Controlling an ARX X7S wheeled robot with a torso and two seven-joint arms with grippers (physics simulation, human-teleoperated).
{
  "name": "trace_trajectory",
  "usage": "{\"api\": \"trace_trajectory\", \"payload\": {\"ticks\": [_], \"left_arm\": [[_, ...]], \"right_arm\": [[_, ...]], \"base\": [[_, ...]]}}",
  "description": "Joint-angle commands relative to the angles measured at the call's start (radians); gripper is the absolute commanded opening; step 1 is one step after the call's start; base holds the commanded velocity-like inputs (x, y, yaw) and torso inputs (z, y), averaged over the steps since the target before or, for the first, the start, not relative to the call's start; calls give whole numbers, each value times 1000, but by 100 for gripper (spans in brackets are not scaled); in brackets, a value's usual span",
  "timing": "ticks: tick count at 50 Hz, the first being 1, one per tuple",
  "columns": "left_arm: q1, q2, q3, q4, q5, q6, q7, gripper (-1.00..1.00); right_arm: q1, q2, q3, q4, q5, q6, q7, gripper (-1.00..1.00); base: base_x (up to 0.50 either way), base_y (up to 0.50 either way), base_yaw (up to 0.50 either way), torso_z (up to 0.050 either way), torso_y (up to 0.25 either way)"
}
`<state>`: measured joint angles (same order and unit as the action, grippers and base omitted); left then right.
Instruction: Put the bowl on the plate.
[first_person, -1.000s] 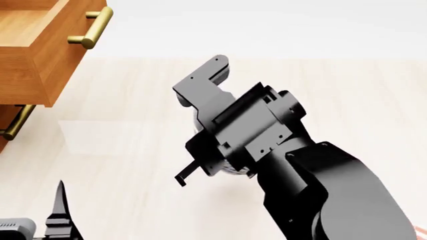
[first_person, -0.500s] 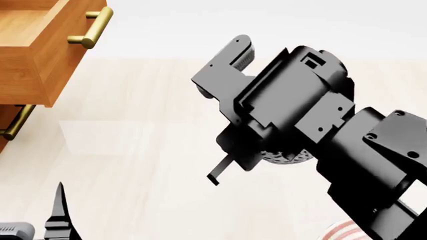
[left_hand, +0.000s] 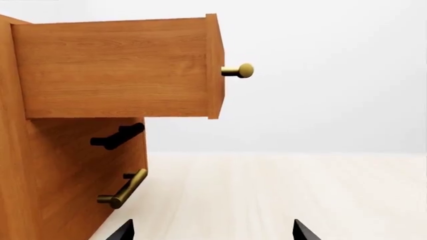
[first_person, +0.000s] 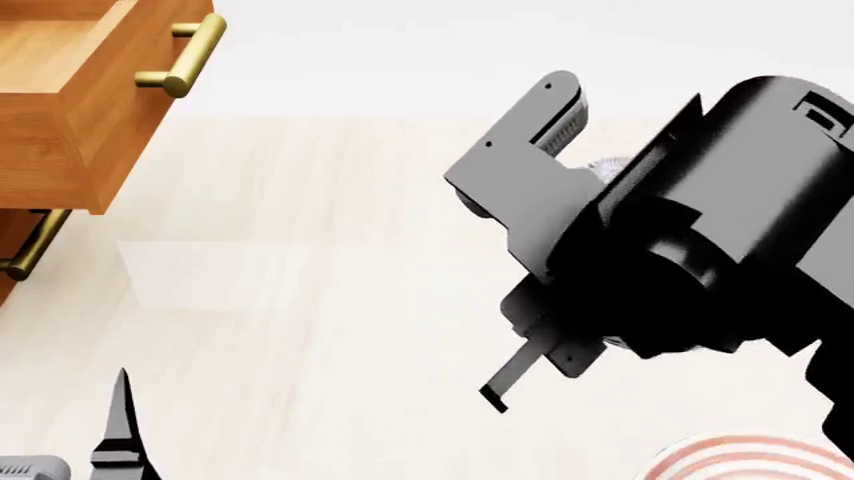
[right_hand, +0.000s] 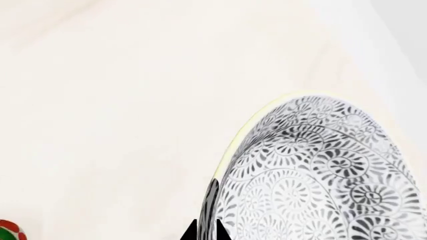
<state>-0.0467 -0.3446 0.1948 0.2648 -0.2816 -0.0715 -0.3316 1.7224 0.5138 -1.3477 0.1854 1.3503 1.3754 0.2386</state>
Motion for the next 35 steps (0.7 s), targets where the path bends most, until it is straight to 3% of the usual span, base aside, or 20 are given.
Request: {"api": "trace_trajectory", "payload": {"ticks": [1, 35], "left_arm": [[6, -4, 4, 9, 1, 4, -3, 100], [11, -10, 11, 11, -2, 8, -13, 100]], "right_arm": [[-8, 94, 68, -116, 102, 57, 160, -100], [-95, 288, 83, -330, 383, 52, 472, -100]], "base": [[0, 0, 0, 0, 0], [0, 0, 0, 0, 0]]}}
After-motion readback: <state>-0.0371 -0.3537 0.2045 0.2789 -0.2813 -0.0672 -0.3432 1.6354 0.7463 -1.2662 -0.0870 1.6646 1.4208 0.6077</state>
